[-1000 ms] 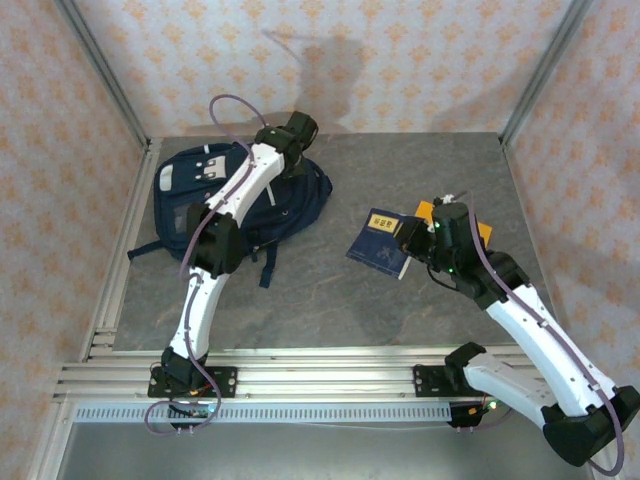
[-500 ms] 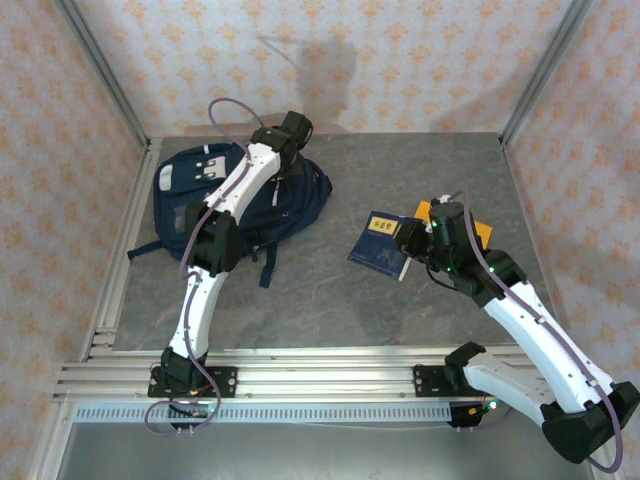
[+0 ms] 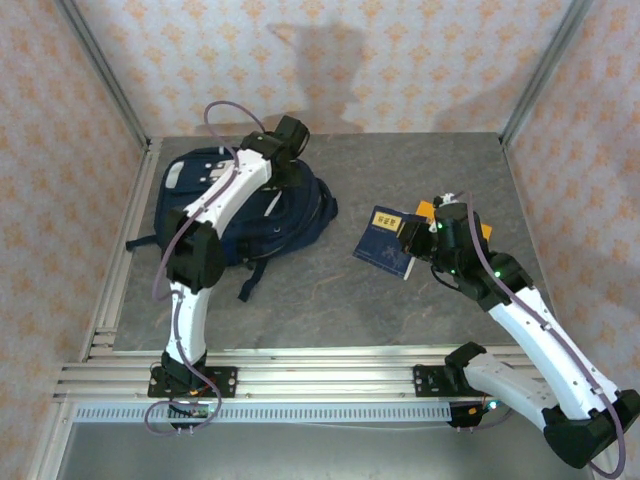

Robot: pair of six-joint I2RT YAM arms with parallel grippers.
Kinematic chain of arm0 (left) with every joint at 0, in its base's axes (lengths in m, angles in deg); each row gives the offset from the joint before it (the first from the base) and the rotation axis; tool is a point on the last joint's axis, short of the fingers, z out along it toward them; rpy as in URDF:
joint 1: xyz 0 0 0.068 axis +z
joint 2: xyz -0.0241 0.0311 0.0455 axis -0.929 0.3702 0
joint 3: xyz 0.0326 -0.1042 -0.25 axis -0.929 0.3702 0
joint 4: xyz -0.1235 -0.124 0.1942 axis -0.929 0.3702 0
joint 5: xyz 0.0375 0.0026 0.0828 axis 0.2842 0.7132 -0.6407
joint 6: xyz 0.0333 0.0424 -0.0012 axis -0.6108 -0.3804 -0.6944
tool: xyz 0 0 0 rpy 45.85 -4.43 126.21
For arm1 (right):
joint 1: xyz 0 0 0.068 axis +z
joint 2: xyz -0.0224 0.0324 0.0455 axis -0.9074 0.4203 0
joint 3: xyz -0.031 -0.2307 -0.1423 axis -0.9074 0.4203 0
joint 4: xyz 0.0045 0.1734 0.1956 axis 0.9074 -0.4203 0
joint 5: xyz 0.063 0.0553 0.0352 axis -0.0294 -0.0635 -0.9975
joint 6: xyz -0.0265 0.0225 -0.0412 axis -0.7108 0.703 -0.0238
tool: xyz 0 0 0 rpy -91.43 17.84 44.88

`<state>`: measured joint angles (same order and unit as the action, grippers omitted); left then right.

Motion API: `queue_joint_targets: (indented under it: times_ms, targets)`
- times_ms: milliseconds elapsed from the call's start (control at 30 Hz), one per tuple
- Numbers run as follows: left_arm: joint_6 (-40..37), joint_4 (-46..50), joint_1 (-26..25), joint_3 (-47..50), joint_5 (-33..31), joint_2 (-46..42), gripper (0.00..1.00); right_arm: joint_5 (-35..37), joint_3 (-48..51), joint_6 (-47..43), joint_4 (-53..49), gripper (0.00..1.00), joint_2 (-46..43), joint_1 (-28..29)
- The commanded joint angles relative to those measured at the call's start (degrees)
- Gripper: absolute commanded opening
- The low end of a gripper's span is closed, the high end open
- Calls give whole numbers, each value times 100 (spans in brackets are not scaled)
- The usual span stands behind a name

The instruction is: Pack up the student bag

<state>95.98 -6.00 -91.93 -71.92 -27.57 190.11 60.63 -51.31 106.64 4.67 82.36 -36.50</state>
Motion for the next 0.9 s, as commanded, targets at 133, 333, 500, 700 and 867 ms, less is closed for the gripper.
queue_joint_targets:
  times_ms: [133, 333, 500, 700, 867]
  targets:
    - [-279, 580, -790, -156, 778, -1458, 0, -819, 9, -100, 1068, 0, -22, -52]
    - [-783, 776, -721, -206, 857, -2410, 0, -1836, 187, 12, 1718, 0, -27, -51]
    - [-846, 628, -363, -101, 1604, -2749, 0, -1870, 516, 30, 1612, 0, -157, -49]
    - [-1136, 508, -205, -409, 2358, -2727, 0, -1744, 724, 12, 1327, 0, -247, -51]
    - [-1249, 563, -141, -628, 2633, -2588, 0, -2290, 536, 540, 2055, 0, -195, -51]
